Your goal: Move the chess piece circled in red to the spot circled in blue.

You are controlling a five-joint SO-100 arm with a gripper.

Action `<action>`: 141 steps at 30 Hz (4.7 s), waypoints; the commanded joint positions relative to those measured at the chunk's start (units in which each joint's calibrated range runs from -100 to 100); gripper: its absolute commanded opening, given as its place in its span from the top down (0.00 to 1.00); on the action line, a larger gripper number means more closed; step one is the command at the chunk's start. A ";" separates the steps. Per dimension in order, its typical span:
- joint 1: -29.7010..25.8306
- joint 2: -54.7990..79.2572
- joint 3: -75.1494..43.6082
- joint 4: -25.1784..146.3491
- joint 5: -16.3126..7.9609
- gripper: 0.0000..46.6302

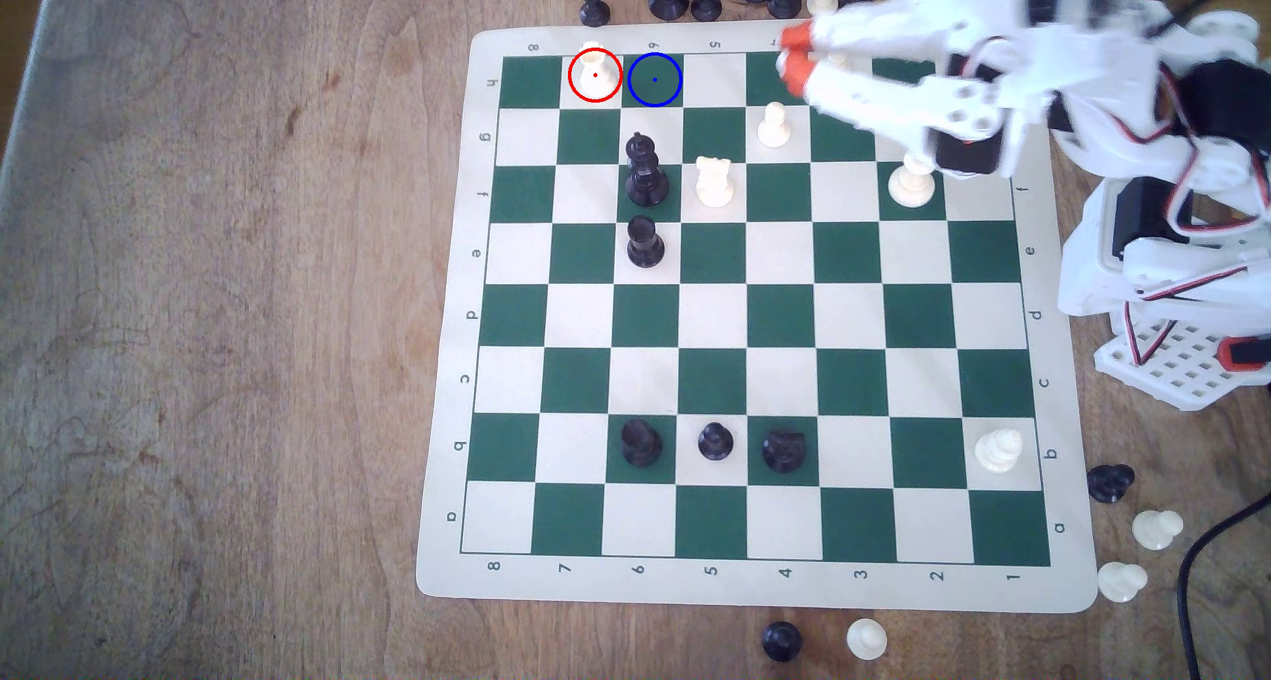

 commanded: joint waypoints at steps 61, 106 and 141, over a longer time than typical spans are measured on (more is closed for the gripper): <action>10.93 94.97 -75.71 1.45 -3.42 0.67; 11.55 99.13 -77.62 -0.76 -2.74 0.77; 12.81 77.39 -51.78 -7.72 -2.59 0.92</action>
